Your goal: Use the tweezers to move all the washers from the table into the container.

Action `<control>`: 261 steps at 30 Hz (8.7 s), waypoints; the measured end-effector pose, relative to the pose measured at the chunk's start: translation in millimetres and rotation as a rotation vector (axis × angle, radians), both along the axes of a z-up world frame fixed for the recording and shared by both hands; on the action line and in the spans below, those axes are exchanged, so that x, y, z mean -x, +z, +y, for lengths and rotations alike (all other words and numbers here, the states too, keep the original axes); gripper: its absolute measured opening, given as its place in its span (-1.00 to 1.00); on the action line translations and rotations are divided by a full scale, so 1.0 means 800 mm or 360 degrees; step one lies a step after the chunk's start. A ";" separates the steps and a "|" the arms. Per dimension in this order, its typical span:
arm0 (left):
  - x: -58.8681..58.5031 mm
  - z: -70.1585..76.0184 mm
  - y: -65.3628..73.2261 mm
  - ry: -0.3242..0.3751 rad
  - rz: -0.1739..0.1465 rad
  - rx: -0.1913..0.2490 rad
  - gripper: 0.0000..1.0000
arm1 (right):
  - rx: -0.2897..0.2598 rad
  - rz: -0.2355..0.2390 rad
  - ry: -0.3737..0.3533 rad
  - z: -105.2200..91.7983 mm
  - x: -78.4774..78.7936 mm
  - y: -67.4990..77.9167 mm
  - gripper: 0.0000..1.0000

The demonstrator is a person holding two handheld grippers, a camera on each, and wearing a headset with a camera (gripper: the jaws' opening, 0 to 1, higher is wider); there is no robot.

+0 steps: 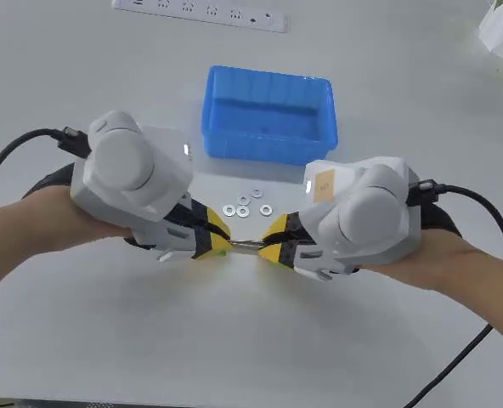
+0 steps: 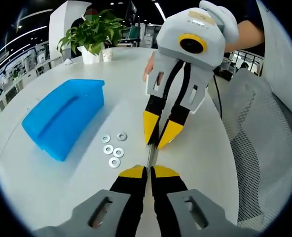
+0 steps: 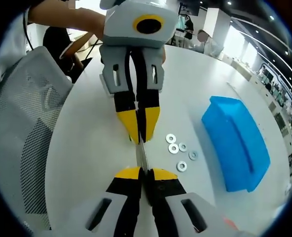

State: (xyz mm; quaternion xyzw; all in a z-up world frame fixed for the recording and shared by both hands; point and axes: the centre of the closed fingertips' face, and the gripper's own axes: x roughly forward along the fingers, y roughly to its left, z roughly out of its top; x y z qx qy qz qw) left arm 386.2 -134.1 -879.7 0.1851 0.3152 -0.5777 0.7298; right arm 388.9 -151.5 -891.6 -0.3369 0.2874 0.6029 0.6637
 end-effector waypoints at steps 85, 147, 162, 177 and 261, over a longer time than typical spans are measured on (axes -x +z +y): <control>0.012 -0.025 0.091 -0.0110 0.0030 0.0441 -0.88 | -0.0871 0.0426 -0.0080 -0.008 0.020 0.052 -0.88; -0.003 -0.066 0.141 -0.0212 -0.0249 0.0626 -0.90 | -0.0706 0.0028 0.0109 0.011 -0.006 0.069 -0.80; -0.033 -0.064 0.142 -0.0188 -0.0308 0.0658 -0.90 | -0.0712 -0.0034 -0.0010 0.004 -0.041 0.071 -0.79; -0.050 -0.051 0.130 -0.0169 -0.0312 0.0665 -0.90 | -0.0677 -0.0030 -0.0038 0.005 -0.054 0.062 -0.78; -0.130 -0.036 0.217 -0.0276 -0.0592 0.0638 -0.91 | -0.0724 -0.0312 -0.0033 0.020 -0.153 0.145 -0.80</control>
